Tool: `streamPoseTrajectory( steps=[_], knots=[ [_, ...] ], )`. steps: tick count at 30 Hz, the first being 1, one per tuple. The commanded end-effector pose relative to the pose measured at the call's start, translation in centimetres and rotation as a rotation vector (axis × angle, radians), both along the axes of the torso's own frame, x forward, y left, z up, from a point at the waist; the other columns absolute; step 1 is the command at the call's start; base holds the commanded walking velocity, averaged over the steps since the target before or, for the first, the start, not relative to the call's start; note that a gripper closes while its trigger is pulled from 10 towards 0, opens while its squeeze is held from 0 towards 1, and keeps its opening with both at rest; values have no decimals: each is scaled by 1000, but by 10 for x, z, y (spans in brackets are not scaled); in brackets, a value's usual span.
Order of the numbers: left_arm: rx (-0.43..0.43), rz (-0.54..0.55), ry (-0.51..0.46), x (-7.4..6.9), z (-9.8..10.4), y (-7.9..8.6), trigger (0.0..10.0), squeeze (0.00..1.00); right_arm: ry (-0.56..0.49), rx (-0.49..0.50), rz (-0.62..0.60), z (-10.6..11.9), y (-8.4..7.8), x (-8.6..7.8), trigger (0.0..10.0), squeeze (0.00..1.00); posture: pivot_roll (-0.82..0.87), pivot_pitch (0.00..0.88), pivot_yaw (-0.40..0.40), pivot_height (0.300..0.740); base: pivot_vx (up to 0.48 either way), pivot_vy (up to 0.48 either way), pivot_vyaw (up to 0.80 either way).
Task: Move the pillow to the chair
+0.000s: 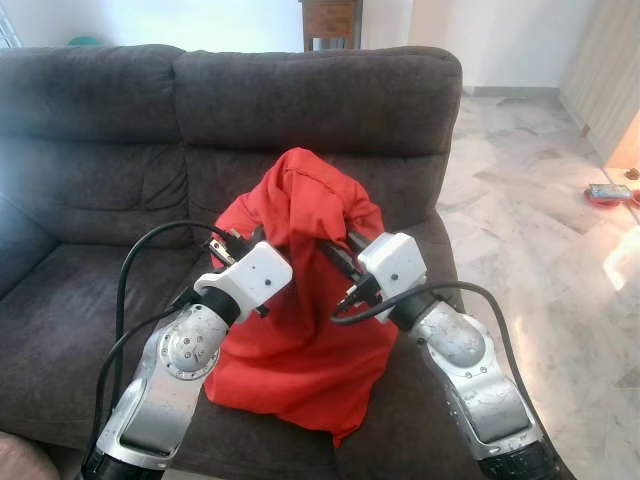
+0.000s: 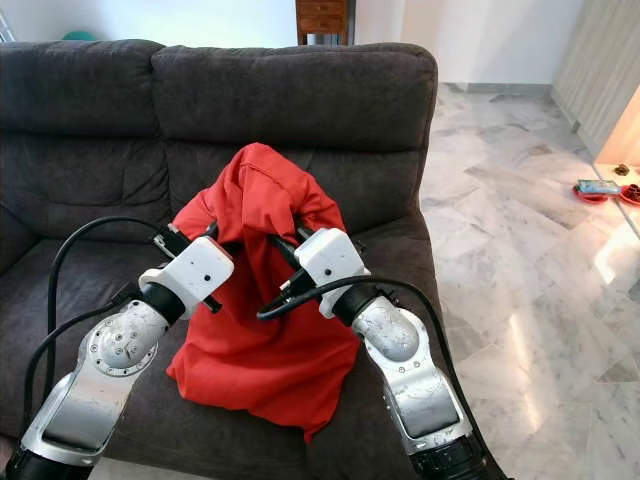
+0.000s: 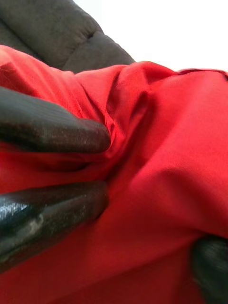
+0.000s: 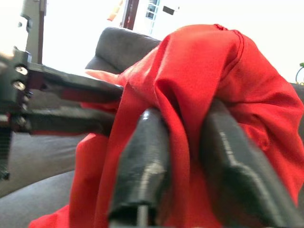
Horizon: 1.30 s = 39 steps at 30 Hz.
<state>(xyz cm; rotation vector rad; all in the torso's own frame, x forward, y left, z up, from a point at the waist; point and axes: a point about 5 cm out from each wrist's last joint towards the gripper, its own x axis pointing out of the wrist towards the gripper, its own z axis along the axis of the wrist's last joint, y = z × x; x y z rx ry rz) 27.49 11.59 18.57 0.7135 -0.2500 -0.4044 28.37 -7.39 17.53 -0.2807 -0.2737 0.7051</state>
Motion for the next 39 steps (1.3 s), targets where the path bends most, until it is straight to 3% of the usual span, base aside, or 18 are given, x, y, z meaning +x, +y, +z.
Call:
streamPoseTrajectory(
  steps=[1,4,5,6,10,15,16,36,37,39],
  knots=[
    [7,-52,12,-2,-1,-8,10000,1000,-52,33,37,12,9,-5,10000,1000,8,31,28,740,0,0,0],
    [5,-53,11,-2,0,-8,10000,1000,-78,32,-4,15,6,-1,10000,1000,11,33,28,740,0,0,0],
    [5,-53,10,-2,0,-8,10000,1000,-91,41,-35,17,3,1,10000,59,11,33,28,740,0,0,0],
    [1,-55,11,-2,0,-9,10000,1000,-102,50,-67,19,0,4,10000,0,13,34,28,740,0,0,0],
    [-2,-58,12,-2,0,-10,10000,1000,-126,84,-146,25,-10,11,10000,0,13,34,28,740,0,0,0],
    [-2,-62,10,-2,1,-11,10000,1000,-118,105,-142,26,-10,11,10000,0,14,34,29,740,0,0,0],
    [-4,-65,11,-2,1,-11,10000,1000,-109,117,-128,25,-8,10,10000,1000,17,34,28,740,0,0,0],
    [1,-42,-16,0,5,-12,10000,1000,-108,110,-28,24,4,3,10000,1000,17,37,26,740,0,0,0],
    [20,-3,-49,2,8,-8,10000,0,-108,110,-27,24,4,3,10000,1000,18,36,25,740,0,0,0],
    [23,31,-90,5,14,-4,10000,0,-110,107,-26,24,4,3,10000,1000,18,36,25,740,0,0,0]
  ],
)
